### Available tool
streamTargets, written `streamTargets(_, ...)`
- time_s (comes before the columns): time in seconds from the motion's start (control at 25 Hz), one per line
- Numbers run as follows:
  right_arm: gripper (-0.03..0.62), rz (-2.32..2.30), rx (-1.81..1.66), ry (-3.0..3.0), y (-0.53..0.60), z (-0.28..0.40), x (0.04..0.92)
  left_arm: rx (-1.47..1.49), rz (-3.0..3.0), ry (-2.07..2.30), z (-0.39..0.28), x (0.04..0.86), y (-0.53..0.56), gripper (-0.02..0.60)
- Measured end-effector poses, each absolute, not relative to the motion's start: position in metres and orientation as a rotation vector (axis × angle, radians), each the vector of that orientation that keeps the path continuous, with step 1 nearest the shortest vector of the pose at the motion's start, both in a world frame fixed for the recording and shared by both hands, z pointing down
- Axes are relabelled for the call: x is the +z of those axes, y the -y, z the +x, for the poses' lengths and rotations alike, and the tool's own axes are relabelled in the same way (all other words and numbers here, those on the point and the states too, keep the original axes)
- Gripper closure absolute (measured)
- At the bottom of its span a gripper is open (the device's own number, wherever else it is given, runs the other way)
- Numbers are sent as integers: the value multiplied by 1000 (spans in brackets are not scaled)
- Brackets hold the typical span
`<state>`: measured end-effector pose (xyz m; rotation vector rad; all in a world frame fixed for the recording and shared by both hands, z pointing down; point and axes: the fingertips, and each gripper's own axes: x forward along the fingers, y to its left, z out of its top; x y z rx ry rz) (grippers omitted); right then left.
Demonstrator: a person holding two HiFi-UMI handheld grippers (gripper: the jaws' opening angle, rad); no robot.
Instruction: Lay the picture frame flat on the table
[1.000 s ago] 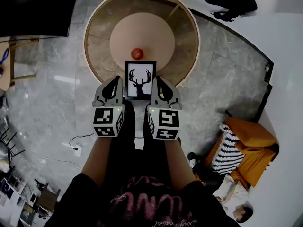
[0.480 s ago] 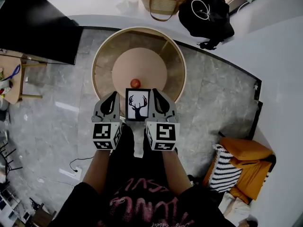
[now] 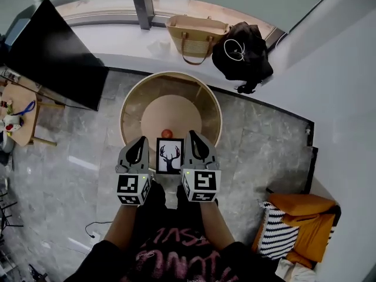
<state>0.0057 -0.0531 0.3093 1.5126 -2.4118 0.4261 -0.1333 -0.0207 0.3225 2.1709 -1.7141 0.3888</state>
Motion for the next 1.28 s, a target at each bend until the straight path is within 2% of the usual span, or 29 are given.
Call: streamTargets(1.28,572,1608,95,2545,29,30,166,254,2415,1819,-124,174,5,571)
